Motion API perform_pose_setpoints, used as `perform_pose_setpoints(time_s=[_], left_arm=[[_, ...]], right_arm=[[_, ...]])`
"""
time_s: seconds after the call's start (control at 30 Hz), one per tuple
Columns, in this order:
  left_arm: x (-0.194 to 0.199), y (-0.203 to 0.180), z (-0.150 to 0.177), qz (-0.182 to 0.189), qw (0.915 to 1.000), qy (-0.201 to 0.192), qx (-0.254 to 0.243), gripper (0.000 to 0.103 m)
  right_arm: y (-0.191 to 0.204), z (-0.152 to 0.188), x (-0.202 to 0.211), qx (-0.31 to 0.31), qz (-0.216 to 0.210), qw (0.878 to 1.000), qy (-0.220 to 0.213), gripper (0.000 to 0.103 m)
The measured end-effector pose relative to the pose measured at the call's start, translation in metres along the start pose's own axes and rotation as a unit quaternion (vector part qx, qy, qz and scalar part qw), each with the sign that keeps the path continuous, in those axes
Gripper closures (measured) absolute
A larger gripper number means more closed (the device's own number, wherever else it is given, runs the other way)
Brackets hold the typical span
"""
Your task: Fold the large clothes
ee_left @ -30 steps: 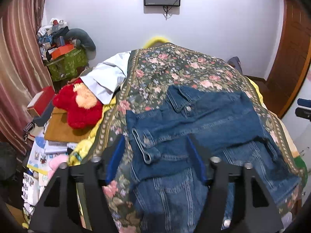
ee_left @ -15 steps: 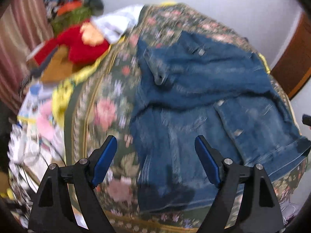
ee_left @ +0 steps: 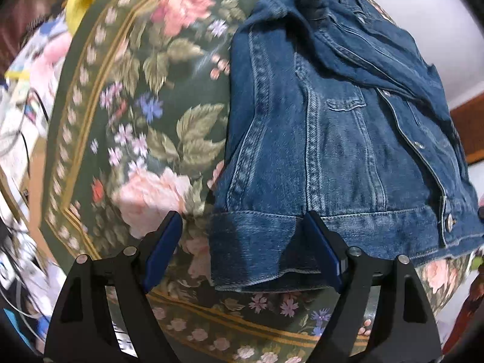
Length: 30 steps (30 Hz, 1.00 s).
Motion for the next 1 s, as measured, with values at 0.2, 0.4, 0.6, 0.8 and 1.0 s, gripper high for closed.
perform_pose_setpoints(time_s=[0.2,0.4,0.6,0.8,1.0], left_arm=[[-0.007,0.001,0.011,0.052,0.9983,0.015,0.023,0.050],[0.012,-0.009,0.015,0.043,0.9987,-0.026,-0.012,0.083],[0.066,-0.028,-0.011,0.047,0.9938,-0.095,-0.032,0.089],[0.135,-0.054,-0.058,0.057,0.9767,-0.195,-0.069,0.089],[0.163,-0.044,-0.121,0.086,0.9682,-0.233,-0.030,0.090]], right_arm=[[0.016,0.005,-0.002,0.034,-0.022,0.999,0.002,0.044],[0.028,0.001,-0.008,0.041,-0.041,0.998,0.010,0.074],[0.044,-0.021,0.002,0.077,-0.052,0.996,-0.004,0.086],[0.076,-0.051,0.012,0.142,-0.041,0.988,-0.039,0.087],[0.081,-0.104,0.022,0.134,-0.038,0.986,-0.088,0.088]])
Point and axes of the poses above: each gripper's, at about its wrist camera, not at the fingertips, and x roughly against the way its jaws point, y to its left, z to its underside, the point moved 2 cm from there along -x, roughly the way its jaws point, and after that the axes turned 14 degrees about -z, right-handed, at the moved point
